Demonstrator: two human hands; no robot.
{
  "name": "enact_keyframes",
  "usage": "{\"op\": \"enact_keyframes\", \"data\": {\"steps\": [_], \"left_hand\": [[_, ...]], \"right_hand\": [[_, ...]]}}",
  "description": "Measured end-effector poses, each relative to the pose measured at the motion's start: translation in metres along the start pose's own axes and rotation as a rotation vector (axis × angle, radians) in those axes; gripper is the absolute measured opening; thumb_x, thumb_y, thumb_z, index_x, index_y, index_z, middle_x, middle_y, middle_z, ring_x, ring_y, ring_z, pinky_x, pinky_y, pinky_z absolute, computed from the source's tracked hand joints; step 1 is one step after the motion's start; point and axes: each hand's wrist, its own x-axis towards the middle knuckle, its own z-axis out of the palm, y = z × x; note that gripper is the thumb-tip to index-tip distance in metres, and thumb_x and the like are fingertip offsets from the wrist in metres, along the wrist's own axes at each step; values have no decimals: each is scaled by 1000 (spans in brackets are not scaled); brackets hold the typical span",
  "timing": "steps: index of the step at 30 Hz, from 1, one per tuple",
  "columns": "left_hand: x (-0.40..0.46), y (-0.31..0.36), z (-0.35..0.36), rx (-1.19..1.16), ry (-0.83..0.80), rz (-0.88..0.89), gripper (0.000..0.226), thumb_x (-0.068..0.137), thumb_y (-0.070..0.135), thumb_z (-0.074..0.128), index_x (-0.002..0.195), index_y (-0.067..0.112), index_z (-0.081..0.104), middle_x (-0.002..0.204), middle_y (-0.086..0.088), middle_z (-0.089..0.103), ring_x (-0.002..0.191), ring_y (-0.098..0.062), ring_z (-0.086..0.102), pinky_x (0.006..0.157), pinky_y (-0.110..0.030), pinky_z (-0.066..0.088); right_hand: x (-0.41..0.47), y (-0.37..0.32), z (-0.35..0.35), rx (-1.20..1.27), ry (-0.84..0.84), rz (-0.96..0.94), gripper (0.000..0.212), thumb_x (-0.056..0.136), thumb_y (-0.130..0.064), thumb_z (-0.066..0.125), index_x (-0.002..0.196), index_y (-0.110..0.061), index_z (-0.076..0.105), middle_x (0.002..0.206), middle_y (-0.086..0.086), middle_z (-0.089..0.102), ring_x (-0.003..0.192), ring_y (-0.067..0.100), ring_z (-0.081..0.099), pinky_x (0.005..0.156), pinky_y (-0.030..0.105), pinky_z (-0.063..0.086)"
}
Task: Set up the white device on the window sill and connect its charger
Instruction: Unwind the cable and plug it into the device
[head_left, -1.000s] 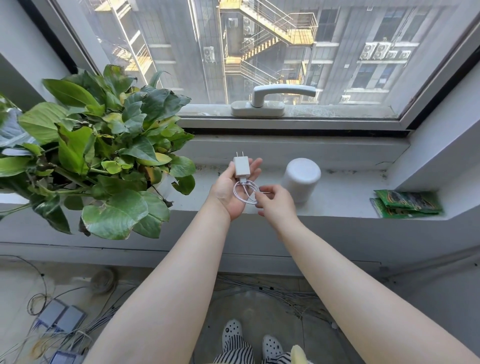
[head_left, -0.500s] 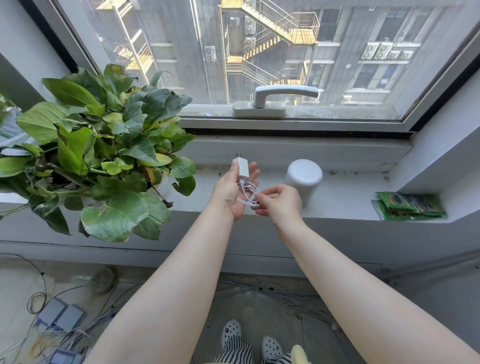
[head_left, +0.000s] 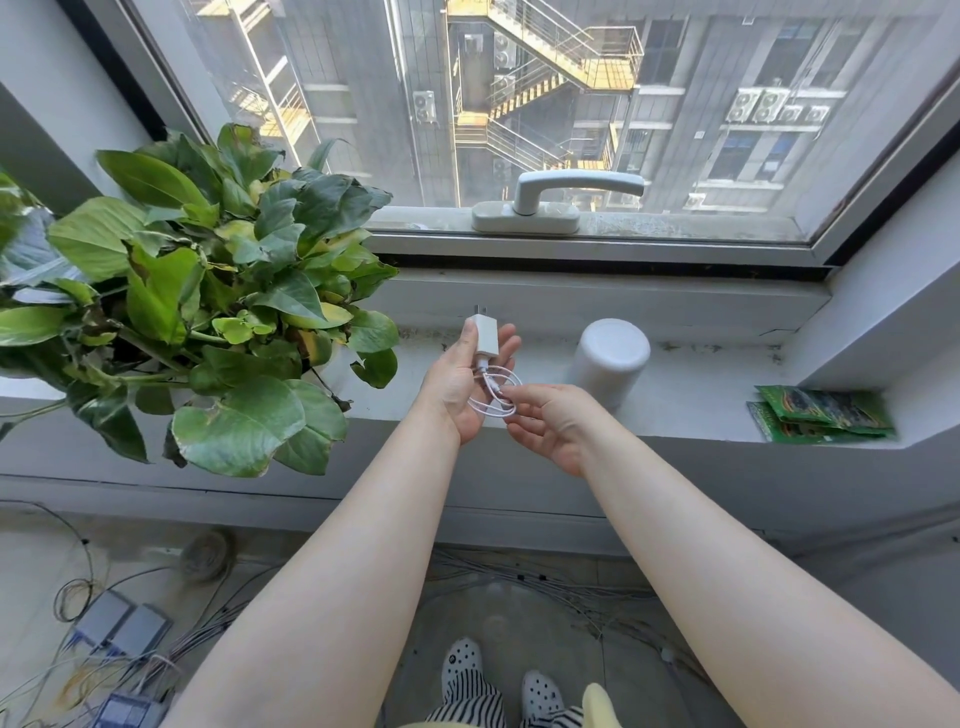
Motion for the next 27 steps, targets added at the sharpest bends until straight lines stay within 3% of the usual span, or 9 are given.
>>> {"op": "enact_keyframes", "data": {"steps": [3,6,9,14,17,20,27], "left_hand": [[-1,0,0,44,17,1,35,97,41,40,104,12,59,100,3,68,81,-5,65,71,-23,52],[-2,1,-3,121,82,6,49,94,46,42,121,10,60,76,9,68,65,-10,52,51,-21,48],[2,-1,-9,138,116,6,56,92,49,44,127,8,60,56,14,65,60,-13,44,58,-28,44],[2,-3,-9,103,135,32,59,92,50,44,131,8,57,58,12,64,59,-13,46,63,-29,46],[2,-2,-7,55,190,68,56,93,47,46,130,7,57,71,10,69,50,-7,45,52,-20,44],[3,0,-7,16,218,89,57,93,45,47,134,7,54,74,12,73,53,-5,43,43,-15,39],[-1,4,-12,-62,205,61,49,92,45,48,127,10,56,68,7,73,57,-2,59,49,-14,49]], "right_hand": [[1,1,0,28,-4,-13,8,83,-8,66,91,-8,65,59,0,67,47,6,62,48,16,52],[0,1,-3,37,-10,-23,12,81,-3,66,92,-8,67,63,1,69,50,7,64,51,15,53],[-2,1,-5,15,-33,-46,28,76,6,65,100,-8,67,76,8,68,57,11,66,55,17,55],[-5,5,-2,-4,22,-196,39,72,20,57,104,-3,58,87,12,66,75,20,65,66,21,59],[-3,9,0,-63,138,-267,35,73,19,52,94,-9,58,84,10,66,72,19,61,71,26,54],[-2,11,1,-42,200,-289,31,75,15,51,87,-12,58,82,8,67,70,17,58,72,26,50],[-3,11,2,57,229,-272,15,81,2,59,90,-8,63,77,8,65,60,11,51,56,15,46]]}}
